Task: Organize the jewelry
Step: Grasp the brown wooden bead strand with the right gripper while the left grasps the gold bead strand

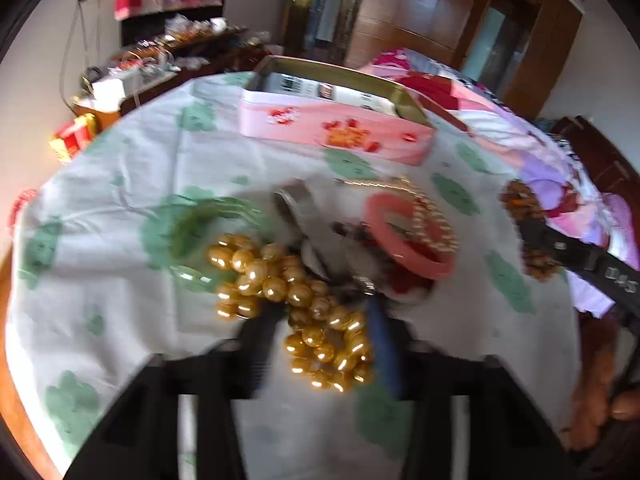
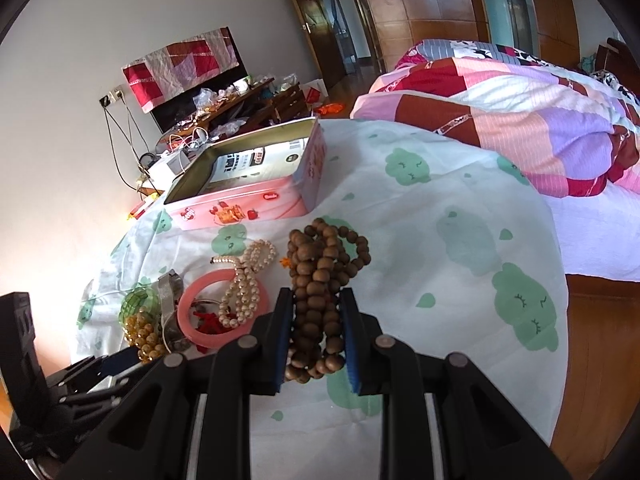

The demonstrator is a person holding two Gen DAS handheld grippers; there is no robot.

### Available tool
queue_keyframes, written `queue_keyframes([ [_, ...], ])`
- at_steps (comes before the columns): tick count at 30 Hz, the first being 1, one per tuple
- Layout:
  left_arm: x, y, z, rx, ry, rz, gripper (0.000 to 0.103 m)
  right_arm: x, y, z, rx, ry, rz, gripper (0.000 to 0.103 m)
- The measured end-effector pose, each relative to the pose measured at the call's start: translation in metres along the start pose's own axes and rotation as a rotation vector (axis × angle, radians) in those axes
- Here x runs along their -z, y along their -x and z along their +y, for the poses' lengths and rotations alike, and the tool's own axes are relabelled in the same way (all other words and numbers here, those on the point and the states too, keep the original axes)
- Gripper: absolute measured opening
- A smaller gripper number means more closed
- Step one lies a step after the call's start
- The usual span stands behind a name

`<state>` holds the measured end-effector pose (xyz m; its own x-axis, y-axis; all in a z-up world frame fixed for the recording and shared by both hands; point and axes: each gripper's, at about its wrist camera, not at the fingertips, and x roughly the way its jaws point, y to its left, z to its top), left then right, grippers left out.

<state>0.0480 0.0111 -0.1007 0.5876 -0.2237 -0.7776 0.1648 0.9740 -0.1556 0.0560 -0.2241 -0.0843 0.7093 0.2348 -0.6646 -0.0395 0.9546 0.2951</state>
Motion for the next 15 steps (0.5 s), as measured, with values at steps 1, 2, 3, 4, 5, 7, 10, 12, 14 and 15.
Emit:
queue_keyframes([
  [1,0.001,0.001,0.003,0.004,0.0,-0.004,0.021,0.0,0.0,0.0,-0.003,-0.001,0.0,0.026],
  [2,0.002,0.002,0.008,0.029,0.01,-0.009,0.02,0.0,0.001,0.0,-0.005,0.0,-0.001,0.026],
  [3,0.003,0.004,0.011,0.048,0.018,-0.01,0.019,0.0,0.002,0.001,-0.008,0.004,-0.004,0.026],
  [4,0.004,0.005,0.014,0.059,0.02,-0.014,0.019,0.001,0.003,0.002,-0.01,0.01,-0.008,0.026],
  [5,0.005,0.007,0.015,0.064,0.019,-0.023,0.019,0.001,0.005,0.004,-0.012,0.018,-0.013,0.026],
  [7,0.005,0.015,0.017,0.079,0.014,-0.06,0.019,0.0,0.007,0.008,-0.017,0.032,-0.023,0.026],
  [10,-0.002,0.04,0.019,0.129,0.002,-0.149,0.019,-0.001,0.012,0.012,-0.032,0.044,-0.044,0.026],
  [12,-0.009,0.055,0.021,0.148,-0.005,-0.209,0.018,-0.004,0.016,0.014,-0.043,0.047,-0.059,0.026],
  [14,-0.017,0.068,0.023,0.16,-0.005,-0.263,0.018,-0.007,0.018,0.018,-0.056,0.046,-0.072,0.026],
  [15,-0.021,0.074,0.025,0.166,-0.003,-0.291,0.018,-0.009,0.019,0.019,-0.061,0.048,-0.082,0.026],
])
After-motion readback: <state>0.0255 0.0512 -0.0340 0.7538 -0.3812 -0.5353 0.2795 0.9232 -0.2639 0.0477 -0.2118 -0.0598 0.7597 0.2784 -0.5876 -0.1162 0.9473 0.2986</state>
